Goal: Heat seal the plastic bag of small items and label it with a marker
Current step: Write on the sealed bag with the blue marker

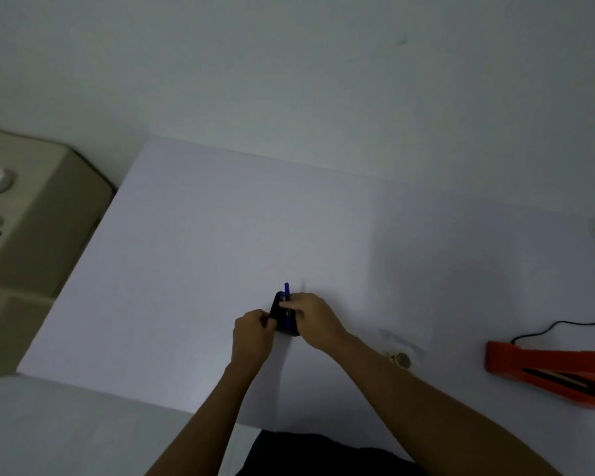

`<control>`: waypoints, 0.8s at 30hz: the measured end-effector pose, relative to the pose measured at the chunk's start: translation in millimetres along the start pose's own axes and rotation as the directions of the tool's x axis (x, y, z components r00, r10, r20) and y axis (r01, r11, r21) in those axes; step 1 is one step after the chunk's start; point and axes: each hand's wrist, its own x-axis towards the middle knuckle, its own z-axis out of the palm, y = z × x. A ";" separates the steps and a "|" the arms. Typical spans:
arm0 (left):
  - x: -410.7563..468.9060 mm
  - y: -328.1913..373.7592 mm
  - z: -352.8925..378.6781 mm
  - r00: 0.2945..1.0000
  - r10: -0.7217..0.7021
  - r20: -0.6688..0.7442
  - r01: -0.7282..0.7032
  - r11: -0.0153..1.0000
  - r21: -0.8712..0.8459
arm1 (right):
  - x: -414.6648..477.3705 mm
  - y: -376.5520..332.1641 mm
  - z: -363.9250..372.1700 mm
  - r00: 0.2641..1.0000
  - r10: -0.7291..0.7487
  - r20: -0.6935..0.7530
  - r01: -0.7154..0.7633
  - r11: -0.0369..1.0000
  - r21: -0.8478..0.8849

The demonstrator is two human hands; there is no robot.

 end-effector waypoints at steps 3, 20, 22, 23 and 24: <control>8.9 3.3 -5.5 1.000 -0.016 -0.019 0.016 1.000 0.004 | -18.9 -10.5 -20.4 0.966 0.094 -0.240 -0.023 0.958 0.285; 21.8 29.2 -33.4 0.941 0.174 -0.290 -0.134 0.979 0.151 | -62.0 4.4 -53.6 0.712 0.702 -0.011 -0.210 0.227 0.951; 3.7 54.5 -30.9 0.957 0.274 -0.096 -0.276 0.961 -0.008 | -58.3 -3.5 -51.4 0.705 0.709 -0.001 -0.222 0.222 0.949; -7.0 66.2 -27.7 0.943 0.324 0.073 -0.317 0.945 -0.085 | -55.4 -7.8 -51.3 0.702 0.712 0.005 -0.223 0.214 0.951; -17.4 74.4 -23.0 0.901 0.365 0.235 -0.347 0.931 -0.117 | -52.5 -11.2 -51.4 0.699 0.715 0.004 -0.224 0.214 0.951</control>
